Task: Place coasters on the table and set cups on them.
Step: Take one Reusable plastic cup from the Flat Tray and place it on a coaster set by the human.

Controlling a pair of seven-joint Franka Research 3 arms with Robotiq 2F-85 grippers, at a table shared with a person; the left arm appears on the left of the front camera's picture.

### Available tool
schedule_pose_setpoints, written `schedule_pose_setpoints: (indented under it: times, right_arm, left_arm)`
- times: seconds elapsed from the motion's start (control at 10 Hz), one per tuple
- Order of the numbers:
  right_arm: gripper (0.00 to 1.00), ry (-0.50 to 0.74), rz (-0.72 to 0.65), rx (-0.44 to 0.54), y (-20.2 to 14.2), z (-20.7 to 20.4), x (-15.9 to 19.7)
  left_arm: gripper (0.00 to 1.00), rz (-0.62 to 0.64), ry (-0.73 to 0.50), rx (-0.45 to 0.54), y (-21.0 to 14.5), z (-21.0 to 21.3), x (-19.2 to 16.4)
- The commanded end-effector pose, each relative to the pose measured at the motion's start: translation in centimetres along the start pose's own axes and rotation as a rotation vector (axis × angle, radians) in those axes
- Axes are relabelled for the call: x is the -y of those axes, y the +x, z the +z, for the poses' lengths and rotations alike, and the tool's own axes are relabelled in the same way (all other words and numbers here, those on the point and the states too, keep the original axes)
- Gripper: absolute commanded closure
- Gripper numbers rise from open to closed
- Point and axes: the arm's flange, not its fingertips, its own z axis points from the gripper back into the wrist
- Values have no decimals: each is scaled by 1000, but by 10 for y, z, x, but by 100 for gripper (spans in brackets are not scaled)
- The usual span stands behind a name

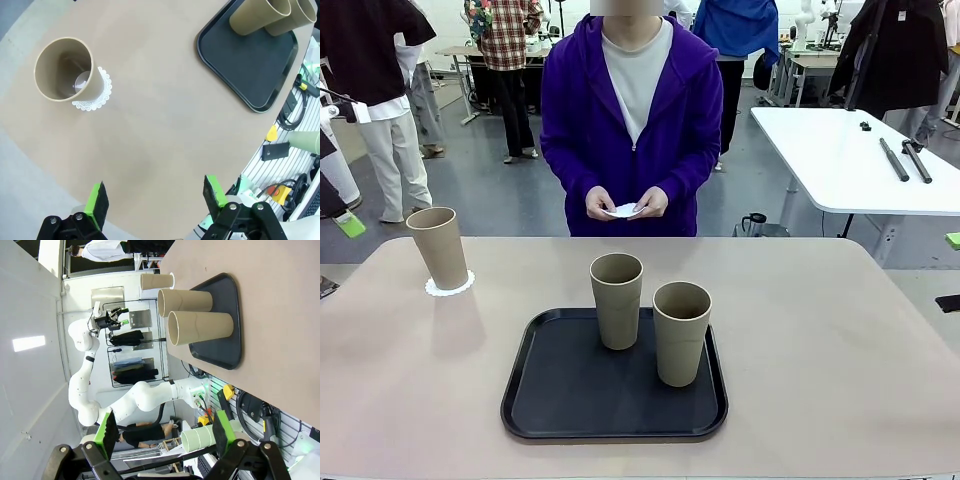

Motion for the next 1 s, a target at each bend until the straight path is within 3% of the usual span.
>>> schedule_pose_setpoints:
  times: [0.0, 0.3, 0.4, 0.5, 0.9]
  right_arm:
    - [0, 7, 0, 0, 0, 0, -1]
    - [0, 7, 0, 0, 0, 0, -1]
    - [0, 7, 0, 0, 0, 0, -1]
    - [0, 7, 0, 0, 0, 0, -1]
    - [0, 7, 0, 0, 0, 0, -1]
  left_arm:
    - [0, -18, 2, -2, 0, 1, -1]
    - [0, 0, 0, 0, 0, 0, 0]
    - [0, 162, 75, -13, -14, -19, 14]
    - [0, 259, 70, -6, -36, -46, 36]
    - [0, 430, 84, -119, -62, -74, 86]
